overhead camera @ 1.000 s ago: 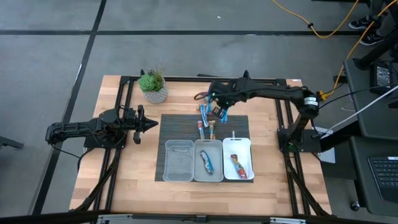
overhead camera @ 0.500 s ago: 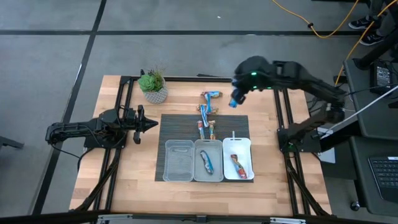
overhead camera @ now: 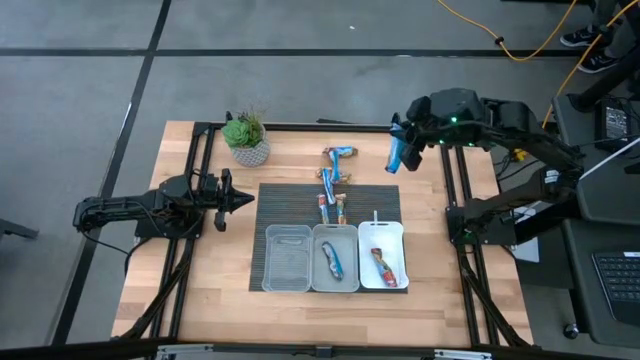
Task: Pick and place Granola Bars by type
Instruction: Put the blue granola bar into the gray bin
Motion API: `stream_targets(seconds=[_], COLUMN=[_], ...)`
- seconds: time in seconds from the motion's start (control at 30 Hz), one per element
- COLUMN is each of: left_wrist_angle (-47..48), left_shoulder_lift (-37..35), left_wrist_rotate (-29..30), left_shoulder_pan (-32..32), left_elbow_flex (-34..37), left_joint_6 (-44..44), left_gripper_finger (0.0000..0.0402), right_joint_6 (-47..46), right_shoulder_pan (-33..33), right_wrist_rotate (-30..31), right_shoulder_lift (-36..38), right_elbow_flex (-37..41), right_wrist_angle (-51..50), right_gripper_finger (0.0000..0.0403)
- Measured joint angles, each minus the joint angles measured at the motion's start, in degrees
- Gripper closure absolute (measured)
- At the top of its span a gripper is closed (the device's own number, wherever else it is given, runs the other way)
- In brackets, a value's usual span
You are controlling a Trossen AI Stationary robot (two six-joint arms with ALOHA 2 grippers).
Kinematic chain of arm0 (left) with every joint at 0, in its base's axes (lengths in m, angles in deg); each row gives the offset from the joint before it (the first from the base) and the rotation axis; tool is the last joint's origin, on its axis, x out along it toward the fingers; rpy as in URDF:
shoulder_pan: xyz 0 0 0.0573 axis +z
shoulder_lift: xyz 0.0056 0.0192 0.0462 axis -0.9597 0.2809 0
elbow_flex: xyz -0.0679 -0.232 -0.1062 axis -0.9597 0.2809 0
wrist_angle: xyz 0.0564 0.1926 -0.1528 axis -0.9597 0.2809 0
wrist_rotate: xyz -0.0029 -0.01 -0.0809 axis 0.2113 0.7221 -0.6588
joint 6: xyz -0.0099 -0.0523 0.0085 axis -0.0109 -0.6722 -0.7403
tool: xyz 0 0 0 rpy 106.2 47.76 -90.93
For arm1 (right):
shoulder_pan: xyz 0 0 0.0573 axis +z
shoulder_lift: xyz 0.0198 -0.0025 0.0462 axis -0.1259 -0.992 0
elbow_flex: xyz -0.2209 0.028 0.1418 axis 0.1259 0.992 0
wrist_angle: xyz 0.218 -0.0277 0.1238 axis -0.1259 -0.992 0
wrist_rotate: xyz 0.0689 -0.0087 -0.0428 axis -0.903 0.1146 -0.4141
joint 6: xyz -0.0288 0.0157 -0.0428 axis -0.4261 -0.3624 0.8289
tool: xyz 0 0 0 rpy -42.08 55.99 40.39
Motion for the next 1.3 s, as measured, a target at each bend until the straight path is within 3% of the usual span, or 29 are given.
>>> stream_targets(seconds=[0.17,0.5,0.63,0.97,1.3], left_wrist_angle=[0.0,0.0,0.0,0.0,0.0], left_shoulder_lift=[0.01,0.0,0.02,0.02,0.01], left_wrist_rotate=[-0.01,-0.01,-0.01,-0.01,-0.01], left_shoulder_pan=[0.01,0.0,0.01,0.0,0.0], left_elbow_flex=[0.0,0.0,0.0,0.0,0.0], left_joint_6=[0.01,0.02,0.02,0.0,0.01], left_gripper_finger=[0.0395,0.0395,0.0395,0.0395,0.0395], right_joint_6=[0.91,7.14,9.24,9.4,2.9], right_shoulder_pan=[1.26,6.36,9.13,13.59,15.53], right_wrist_rotate=[-1.11,-13.62,-17.33,-16.85,-15.61], right_shoulder_lift=[-1.24,-8.05,-10.95,-14.63,-17.22], right_elbow_flex=[0.0,0.04,0.07,0.09,0.04], right_wrist_angle=[5.0,21.24,24.56,26.33,23.31], right_gripper_finger=[0.0352,0.0337,0.0353,0.0334,0.0355])
